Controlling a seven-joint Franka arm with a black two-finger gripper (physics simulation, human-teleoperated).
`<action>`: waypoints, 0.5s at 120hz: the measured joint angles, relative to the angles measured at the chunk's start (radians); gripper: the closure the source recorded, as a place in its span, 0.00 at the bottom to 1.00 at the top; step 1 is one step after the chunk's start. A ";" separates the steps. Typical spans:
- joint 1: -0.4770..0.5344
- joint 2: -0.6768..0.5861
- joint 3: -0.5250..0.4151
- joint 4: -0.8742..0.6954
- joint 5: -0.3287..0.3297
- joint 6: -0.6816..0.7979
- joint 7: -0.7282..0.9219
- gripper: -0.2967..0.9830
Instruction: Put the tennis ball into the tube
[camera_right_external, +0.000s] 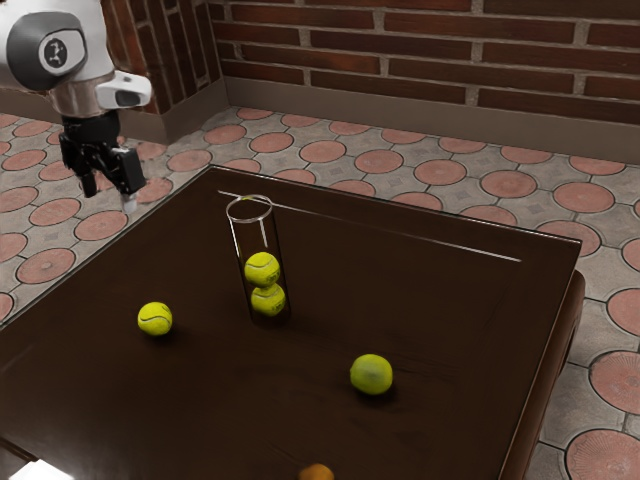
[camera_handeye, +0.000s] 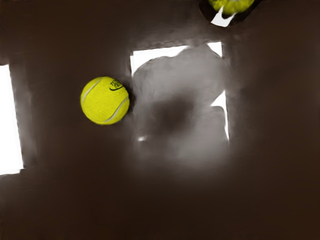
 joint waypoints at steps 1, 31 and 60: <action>0.002 0.000 0.007 -0.005 0.003 0.003 0.001 0.23; 0.032 -0.004 0.111 -0.276 0.037 0.266 0.043 0.23; 0.036 0.070 0.124 -0.377 0.029 0.518 0.092 0.23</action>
